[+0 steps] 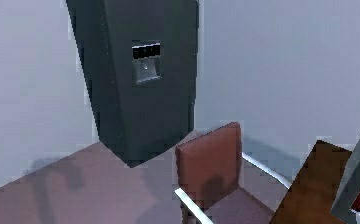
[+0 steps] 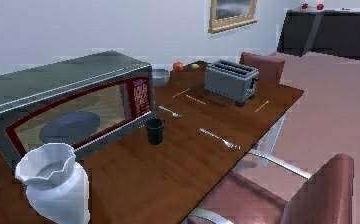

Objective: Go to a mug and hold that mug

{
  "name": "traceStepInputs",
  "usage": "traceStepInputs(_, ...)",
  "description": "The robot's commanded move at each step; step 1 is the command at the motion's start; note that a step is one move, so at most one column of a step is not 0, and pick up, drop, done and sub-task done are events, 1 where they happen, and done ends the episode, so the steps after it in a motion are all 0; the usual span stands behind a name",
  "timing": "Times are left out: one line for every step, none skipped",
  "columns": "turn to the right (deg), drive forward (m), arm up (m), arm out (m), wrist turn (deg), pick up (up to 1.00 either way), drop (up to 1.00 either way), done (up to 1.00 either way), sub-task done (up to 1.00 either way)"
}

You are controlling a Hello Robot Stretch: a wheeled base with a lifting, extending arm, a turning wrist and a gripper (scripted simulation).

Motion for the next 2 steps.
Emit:
traceStepInputs(0.0,0.0,0.5,0.0,0.0,0.0,0.0,0.0,0.0)
traceStepInputs(0.0,0.0,0.36,0.0,0.0,0.0,0.0,0.0,0.0)
